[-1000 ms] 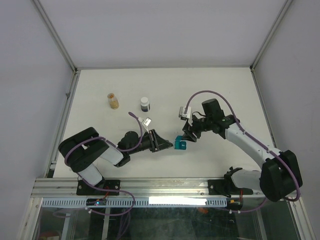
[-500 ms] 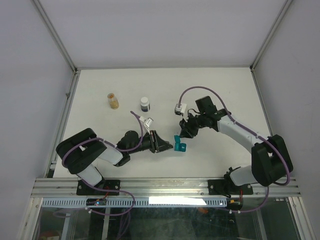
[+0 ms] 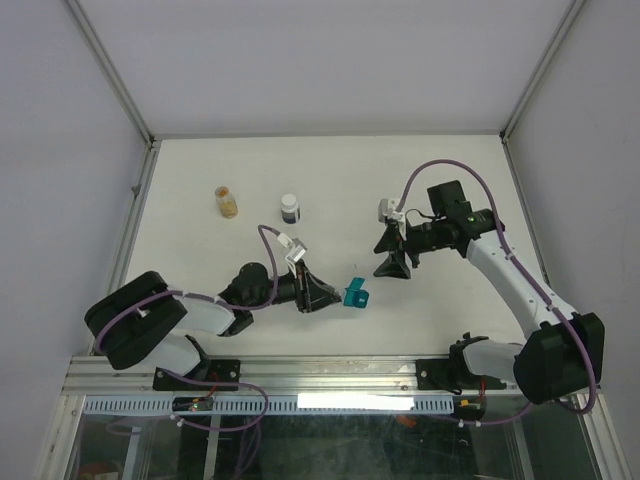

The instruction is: Sort the pills into containers

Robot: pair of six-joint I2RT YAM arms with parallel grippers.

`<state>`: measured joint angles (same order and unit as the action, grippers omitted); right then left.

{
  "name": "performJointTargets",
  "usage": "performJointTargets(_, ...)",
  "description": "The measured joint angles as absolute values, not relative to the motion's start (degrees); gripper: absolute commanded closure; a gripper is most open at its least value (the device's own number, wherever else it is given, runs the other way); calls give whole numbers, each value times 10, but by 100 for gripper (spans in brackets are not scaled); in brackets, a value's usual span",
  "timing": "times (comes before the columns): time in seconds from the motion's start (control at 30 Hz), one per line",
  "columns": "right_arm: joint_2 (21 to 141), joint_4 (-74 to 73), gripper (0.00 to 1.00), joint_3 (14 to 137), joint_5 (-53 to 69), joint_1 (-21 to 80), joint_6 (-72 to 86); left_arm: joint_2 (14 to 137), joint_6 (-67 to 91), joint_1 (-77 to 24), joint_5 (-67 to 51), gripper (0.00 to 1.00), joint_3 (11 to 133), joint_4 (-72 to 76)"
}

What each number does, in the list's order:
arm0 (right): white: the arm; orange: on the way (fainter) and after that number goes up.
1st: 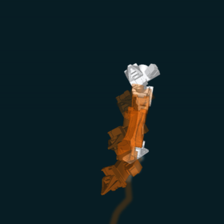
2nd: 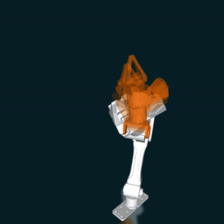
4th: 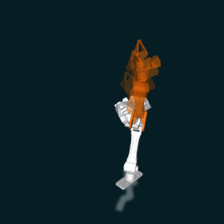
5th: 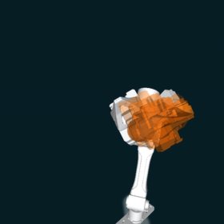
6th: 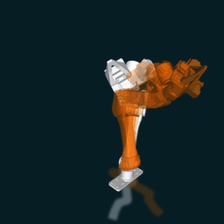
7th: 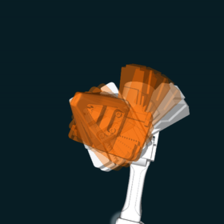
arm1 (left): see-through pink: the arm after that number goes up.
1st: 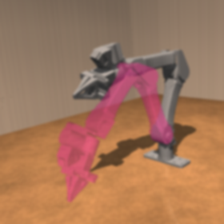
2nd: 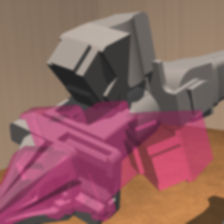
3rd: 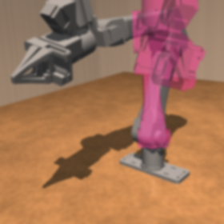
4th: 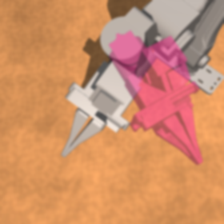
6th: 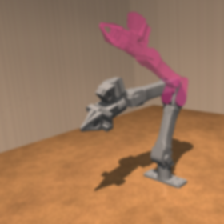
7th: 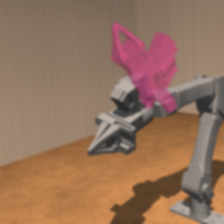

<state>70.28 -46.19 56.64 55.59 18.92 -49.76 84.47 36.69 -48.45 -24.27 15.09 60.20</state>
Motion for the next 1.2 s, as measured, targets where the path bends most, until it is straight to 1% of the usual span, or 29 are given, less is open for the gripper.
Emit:
performJointTargets(0.1,701,-512,36,578,592,171,-552,800,330,-484,-259,100,139,595)
performJointTargets(0.27,701,-555,36,579,615,161,-596,740,284,-484,-288,100,126,594)
performJointTargets(0.47,697,-566,35,578,625,160,-620,691,261,-484,-317,100,105,595)
performJointTargets(0.63,676,-559,35,568,625,160,-623,688,270,-484,-315,100,104,594)
performJointTargets(0.77,667,-523,35,557,608,159,-587,734,315,-479,-299,100,131,582)
performJointTargets(0.97,679,-472,34,556,570,133,-518,908,472,-409,-298,100,201,615)
performJointTargets(1.1,700,-455,35,556,552,105,-488,996,536,-383,-296,100,244,604)
performJointTargets(1.2,703,-449,35,556,545,95,-478,1027,555,-384,-289,94,283,583)
